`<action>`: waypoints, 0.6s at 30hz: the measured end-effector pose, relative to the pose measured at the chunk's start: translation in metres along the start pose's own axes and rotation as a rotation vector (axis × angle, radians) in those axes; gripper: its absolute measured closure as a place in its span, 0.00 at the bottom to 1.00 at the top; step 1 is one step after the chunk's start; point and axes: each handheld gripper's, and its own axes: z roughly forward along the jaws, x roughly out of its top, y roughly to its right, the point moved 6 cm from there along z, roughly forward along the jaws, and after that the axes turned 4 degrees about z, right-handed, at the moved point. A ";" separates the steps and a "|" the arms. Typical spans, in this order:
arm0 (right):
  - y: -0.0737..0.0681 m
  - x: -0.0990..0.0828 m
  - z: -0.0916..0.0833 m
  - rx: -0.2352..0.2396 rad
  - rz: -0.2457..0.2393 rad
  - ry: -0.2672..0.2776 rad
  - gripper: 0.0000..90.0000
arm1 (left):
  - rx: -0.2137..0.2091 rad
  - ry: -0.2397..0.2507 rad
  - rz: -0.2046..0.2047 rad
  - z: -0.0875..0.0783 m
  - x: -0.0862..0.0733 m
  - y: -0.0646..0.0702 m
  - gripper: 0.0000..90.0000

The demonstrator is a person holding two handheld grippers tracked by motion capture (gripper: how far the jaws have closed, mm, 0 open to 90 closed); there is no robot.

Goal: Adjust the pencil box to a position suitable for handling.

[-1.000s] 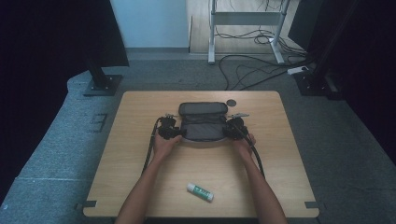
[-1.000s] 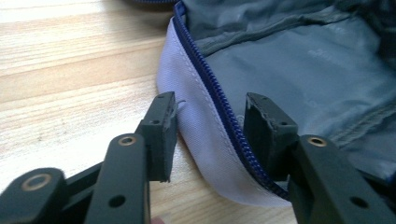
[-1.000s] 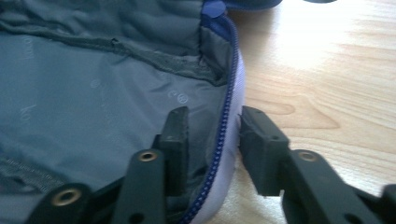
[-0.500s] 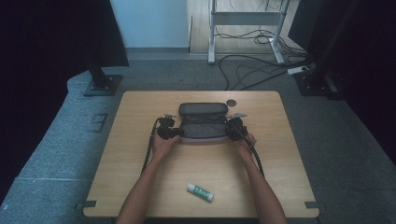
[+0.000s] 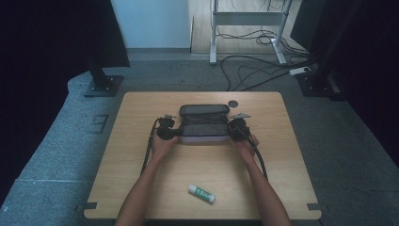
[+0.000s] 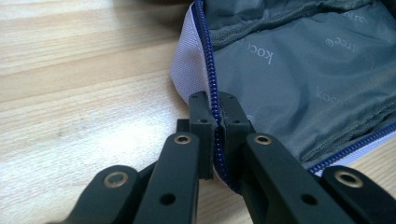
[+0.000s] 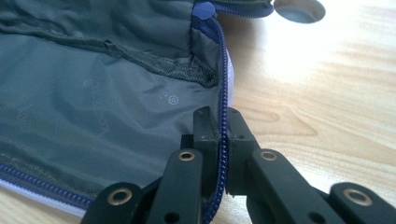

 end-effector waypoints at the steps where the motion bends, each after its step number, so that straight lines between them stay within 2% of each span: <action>1: -0.001 0.001 -0.002 0.002 -0.002 0.007 0.95 | -0.007 0.010 -0.006 -0.002 0.001 -0.001 0.96; 5: -0.004 0.007 -0.012 0.007 -0.017 0.038 0.95 | -0.028 0.054 -0.010 -0.018 0.007 0.001 0.96; 12: -0.010 0.016 -0.033 0.006 -0.050 0.086 0.95 | -0.045 0.102 -0.006 -0.040 0.015 0.008 0.97; 14: -0.011 0.019 -0.040 0.012 -0.050 0.101 0.95 | -0.050 0.111 0.005 -0.046 0.016 0.009 0.97; 18: -0.011 0.022 -0.050 0.028 -0.019 0.130 0.95 | -0.052 0.135 0.017 -0.057 0.018 0.014 0.97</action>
